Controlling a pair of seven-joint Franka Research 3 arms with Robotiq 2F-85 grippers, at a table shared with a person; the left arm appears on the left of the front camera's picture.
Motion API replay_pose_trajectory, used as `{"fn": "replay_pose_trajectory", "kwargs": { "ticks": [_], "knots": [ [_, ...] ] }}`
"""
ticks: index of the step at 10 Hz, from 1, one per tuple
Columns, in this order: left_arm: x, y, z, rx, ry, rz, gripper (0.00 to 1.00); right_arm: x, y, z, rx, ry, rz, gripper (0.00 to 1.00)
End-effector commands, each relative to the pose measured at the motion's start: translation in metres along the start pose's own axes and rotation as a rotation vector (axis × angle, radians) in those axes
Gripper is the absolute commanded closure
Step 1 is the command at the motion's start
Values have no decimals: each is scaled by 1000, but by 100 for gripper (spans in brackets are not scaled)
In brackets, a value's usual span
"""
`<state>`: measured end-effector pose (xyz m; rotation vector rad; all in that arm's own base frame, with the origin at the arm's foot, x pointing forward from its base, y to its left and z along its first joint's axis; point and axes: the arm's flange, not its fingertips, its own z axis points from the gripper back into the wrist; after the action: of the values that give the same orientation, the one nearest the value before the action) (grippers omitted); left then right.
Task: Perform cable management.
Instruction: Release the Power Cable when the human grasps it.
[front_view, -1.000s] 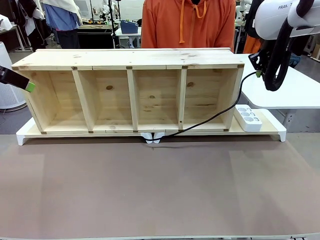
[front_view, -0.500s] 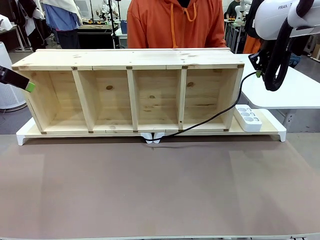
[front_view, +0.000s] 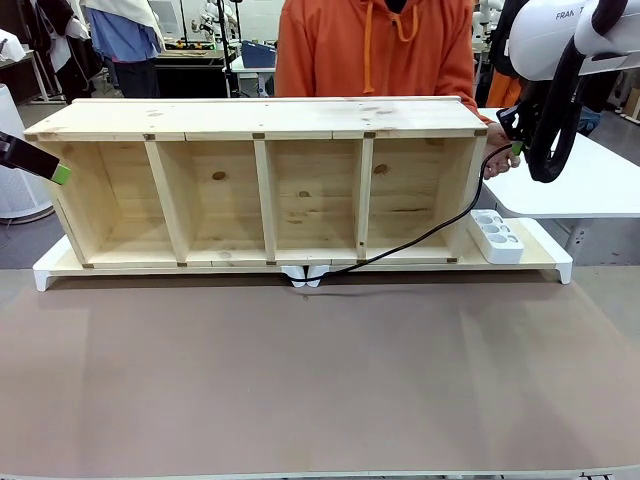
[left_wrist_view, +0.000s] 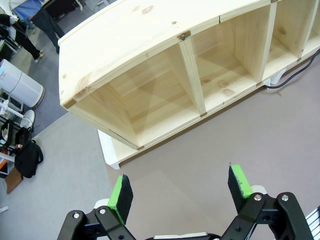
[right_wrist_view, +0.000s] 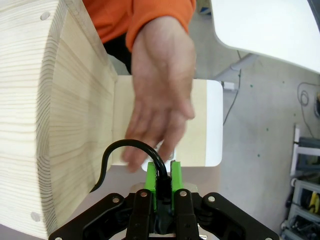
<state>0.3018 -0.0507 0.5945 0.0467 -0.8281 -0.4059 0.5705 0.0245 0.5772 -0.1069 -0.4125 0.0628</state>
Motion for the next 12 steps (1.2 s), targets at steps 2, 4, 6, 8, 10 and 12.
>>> {"fn": "replay_pose_trajectory", "kwargs": {
  "ticks": [2, 4, 6, 8, 10, 12],
  "knots": [
    [1, 0, -1, 1, -6, 1, 0, 0, 0, 0, 0, -1, 2, 86],
    [1, 0, -1, 1, -6, 1, 0, 0, 0, 0, 0, -1, 2, 86],
    [1, 0, -1, 1, -6, 1, 0, 0, 0, 0, 0, -1, 2, 86],
    [1, 0, -1, 1, -6, 1, 0, -1, 0, 0, 0, 5, 0, 74],
    [1, 0, -1, 1, -6, 1, 0, -1, 0, 1, 5, 10, 23, 54],
    [1, 0, -1, 1, -6, 1, 0, -1, -1, 2, 10, 20, 29, 34]
  ]
}}
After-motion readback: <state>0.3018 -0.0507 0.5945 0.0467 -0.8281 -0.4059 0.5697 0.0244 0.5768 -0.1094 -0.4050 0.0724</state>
